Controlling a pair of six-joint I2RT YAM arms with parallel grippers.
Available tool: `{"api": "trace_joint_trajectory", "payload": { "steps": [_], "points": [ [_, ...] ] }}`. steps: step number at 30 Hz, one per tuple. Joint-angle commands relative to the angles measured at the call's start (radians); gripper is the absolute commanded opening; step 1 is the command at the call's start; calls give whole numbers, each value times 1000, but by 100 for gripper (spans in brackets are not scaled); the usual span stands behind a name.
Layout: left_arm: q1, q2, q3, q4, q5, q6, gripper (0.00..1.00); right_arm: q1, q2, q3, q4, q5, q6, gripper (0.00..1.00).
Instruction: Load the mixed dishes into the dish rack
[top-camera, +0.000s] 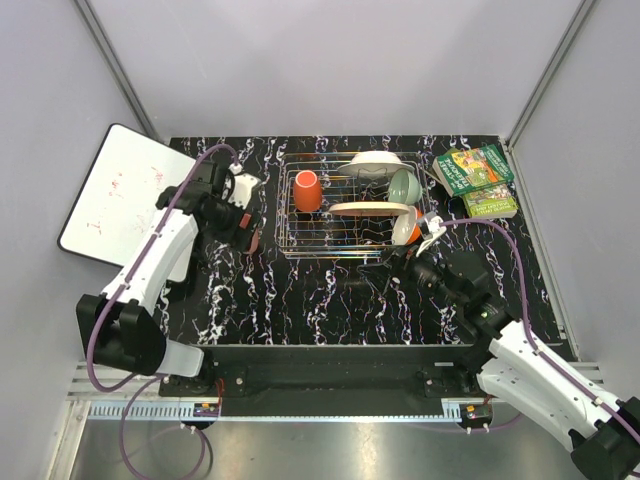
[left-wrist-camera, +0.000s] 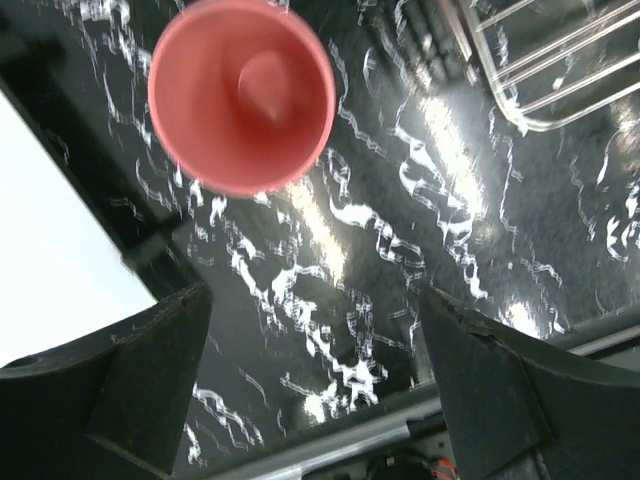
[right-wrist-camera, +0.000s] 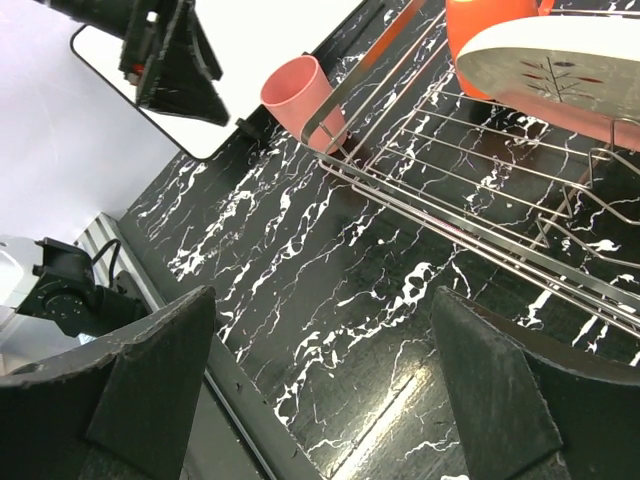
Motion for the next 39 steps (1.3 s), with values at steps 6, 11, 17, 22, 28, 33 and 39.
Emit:
{"api": "trace_joint_trajectory", "payload": {
  "steps": [6,11,17,22,28,33,39],
  "points": [
    [-25,112,-27,195,25,50,88,-1,-5,14,64,-20,24,93],
    [-27,174,-61,258,14,70,86,-1,-4,21,53,-17,25,91],
    [-30,236,-89,303,12,82,55,-1,-2,18,53,-17,33,90],
    [-30,230,-93,308,17,81,16,-1,4,17,54,-20,36,89],
    [-10,128,-14,210,78,70,0,-1,37,26,76,-42,24,88],
    [84,22,175,44,364,32,0,1,136,80,161,-104,19,99],
    [171,-15,413,-61,955,-20,0,-1,339,231,326,-232,143,100]
  ]
}}
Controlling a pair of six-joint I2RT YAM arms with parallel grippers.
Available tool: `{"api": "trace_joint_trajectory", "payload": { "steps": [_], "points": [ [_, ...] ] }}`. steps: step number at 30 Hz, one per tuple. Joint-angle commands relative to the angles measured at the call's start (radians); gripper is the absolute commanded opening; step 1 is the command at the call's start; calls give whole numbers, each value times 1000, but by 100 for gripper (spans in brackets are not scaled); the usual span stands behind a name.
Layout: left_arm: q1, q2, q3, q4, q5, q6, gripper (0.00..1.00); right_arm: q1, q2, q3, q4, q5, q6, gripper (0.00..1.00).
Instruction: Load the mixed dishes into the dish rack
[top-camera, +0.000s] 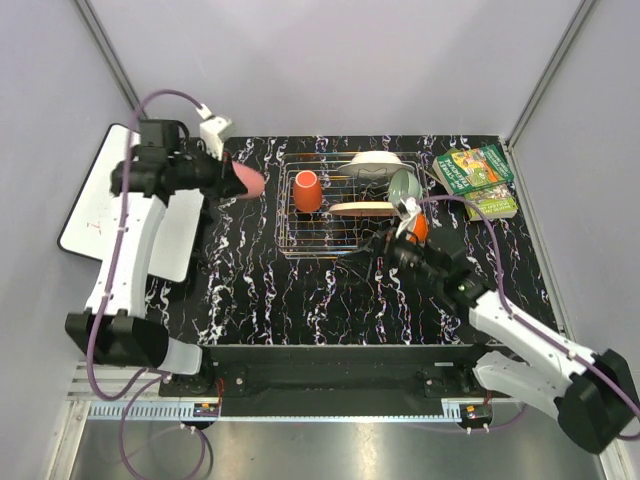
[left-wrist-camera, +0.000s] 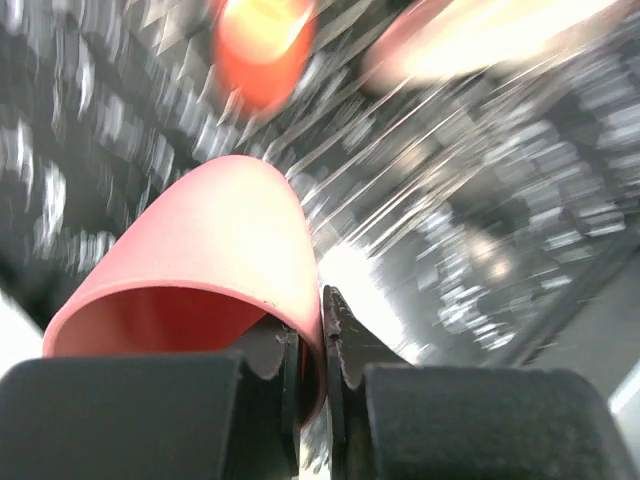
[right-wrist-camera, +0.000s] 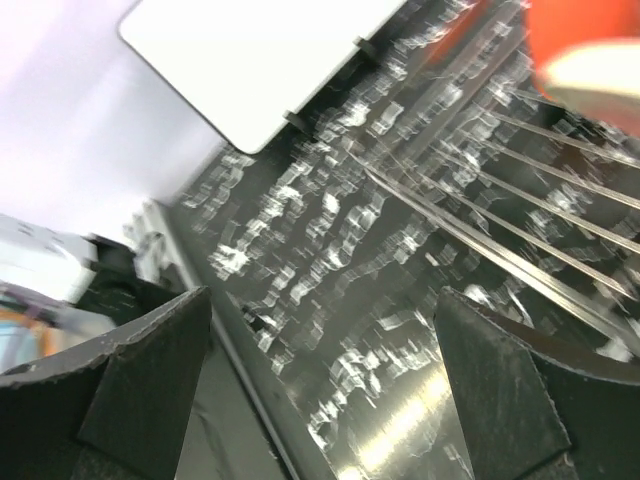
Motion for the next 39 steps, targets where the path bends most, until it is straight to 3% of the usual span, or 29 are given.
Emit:
{"api": "trace_joint_trajectory", "payload": {
  "steps": [1,4,6,8,11,19,25,39],
  "points": [
    [34,-63,105,-60,605,-49,0,1,136,190,178,-130,107,100],
    [34,-62,76,-57,860,2,0,-2,257,373,70,-177,147,100],
    [31,-69,31,-58,951,68,0,-2,309,451,110,-215,200,100],
    [27,-82,11,-57,946,136,0,-2,324,442,312,-255,309,100],
    [27,-72,-7,-52,956,150,0,-2,344,435,463,-256,401,100],
    [27,-71,-13,-52,1076,184,0,-2,416,445,494,-301,428,100],
    [8,-82,-4,-52,1078,195,0,-2,456,442,494,-298,403,100],
    [-97,-39,46,-57,1079,204,0,-2,650,450,833,-329,585,100]
  ]
}}
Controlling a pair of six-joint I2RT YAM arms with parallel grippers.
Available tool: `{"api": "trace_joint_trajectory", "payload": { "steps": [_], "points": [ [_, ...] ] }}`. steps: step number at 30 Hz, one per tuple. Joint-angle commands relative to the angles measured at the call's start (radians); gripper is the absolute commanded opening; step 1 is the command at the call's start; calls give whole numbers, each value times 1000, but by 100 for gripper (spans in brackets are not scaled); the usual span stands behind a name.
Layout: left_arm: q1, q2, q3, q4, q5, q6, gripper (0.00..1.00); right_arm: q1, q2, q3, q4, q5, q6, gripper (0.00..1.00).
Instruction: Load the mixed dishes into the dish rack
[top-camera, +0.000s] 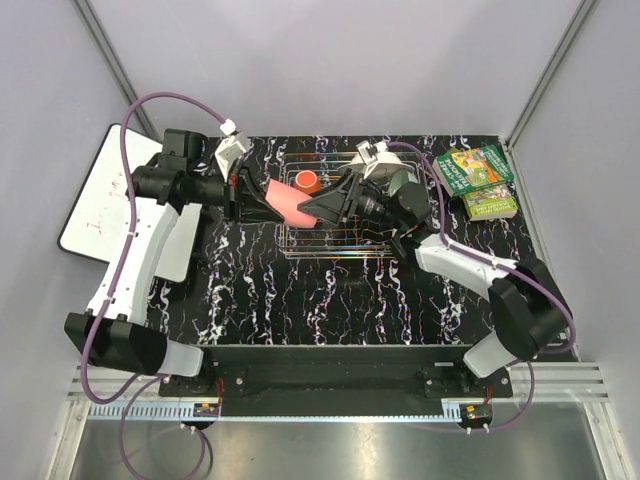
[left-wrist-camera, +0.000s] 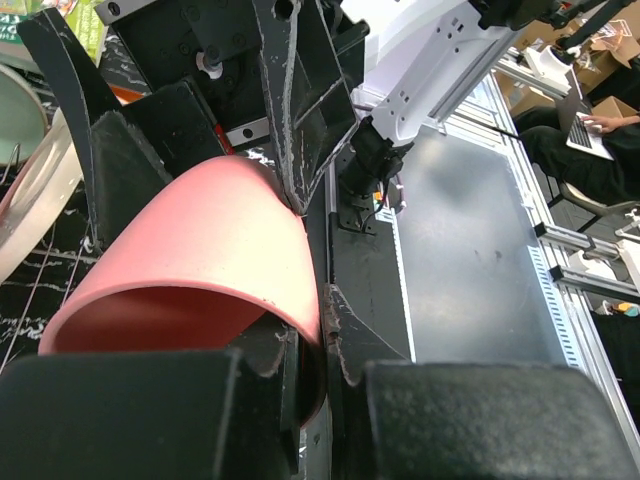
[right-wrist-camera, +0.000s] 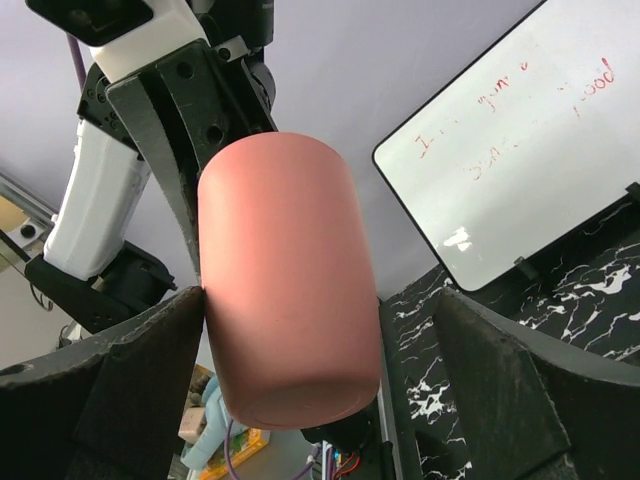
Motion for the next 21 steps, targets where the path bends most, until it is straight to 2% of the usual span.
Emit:
{"api": "trace_joint_trajectory", "payload": {
  "steps": [1,9,14,15,17,18,20,21],
  "points": [
    [-11,14,56,25,244,19,0,-2,43,45,149,-29,62,100],
    [-23,62,55,25,242,42,0,-2,121,71,267,-70,154,100],
    [-23,98,56,22,239,62,0,-2,128,86,269,-86,164,97],
    [-23,103,58,20,239,68,0,-1,128,86,268,-86,167,92],
    [-20,114,67,17,228,75,0,-2,129,89,268,-98,168,73],
    [-17,115,73,17,225,76,0,-2,129,88,266,-101,171,50],
    [3,121,92,17,225,72,0,-5,121,89,228,-106,162,29],
    [12,121,99,17,224,71,0,-4,106,91,203,-109,136,11]
  ]
}}
